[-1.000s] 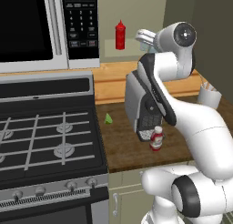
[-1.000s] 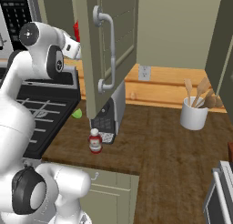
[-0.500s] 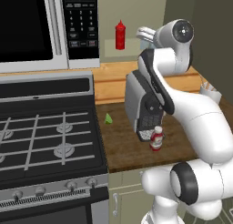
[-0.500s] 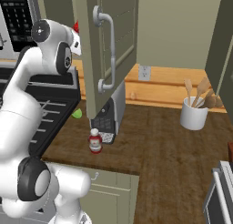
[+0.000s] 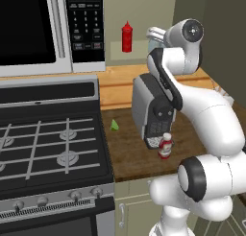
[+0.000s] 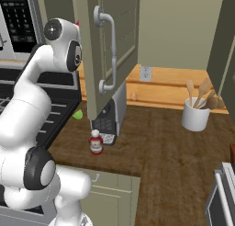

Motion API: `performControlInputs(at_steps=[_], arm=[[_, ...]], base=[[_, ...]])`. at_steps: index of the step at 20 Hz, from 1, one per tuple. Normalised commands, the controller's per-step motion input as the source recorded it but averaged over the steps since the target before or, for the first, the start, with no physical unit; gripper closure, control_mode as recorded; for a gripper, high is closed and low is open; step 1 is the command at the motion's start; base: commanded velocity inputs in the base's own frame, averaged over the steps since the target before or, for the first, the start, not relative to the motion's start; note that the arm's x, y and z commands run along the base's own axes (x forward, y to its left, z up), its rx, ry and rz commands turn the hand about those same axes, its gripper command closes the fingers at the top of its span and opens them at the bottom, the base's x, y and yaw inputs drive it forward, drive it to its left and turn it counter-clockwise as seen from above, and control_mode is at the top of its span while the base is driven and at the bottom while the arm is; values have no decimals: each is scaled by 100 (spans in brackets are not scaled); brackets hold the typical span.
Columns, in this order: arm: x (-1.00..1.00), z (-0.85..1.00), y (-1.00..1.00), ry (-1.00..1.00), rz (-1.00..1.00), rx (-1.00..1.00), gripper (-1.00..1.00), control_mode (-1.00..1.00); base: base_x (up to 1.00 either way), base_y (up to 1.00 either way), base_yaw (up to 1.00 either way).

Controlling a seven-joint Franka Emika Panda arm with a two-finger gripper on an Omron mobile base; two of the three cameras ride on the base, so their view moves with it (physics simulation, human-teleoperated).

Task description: Put the shaker and condiment bottle from the counter next to their counterparts in the cabinet.

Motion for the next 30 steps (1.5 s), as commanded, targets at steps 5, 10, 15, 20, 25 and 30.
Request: performControlInputs(at_steps=[5, 10, 15, 20, 25, 30], arm=[[31, 0, -18, 0, -2, -4, 100, -100], [17, 0, -23, 0, -3, -3, 100, -100], [3, 0, -24, 0, -1, 0, 100, -100], [0, -8, -17, 0, 0, 0, 100, -100], [0, -30, -2, 0, 0, 0, 100, -100], [8, -32, 0, 0, 0, -1, 100, -100]], base=[[0, 0, 0], [0, 0, 0], [0, 0, 0], [0, 0, 0], [0, 0, 0], [0, 0, 0]])
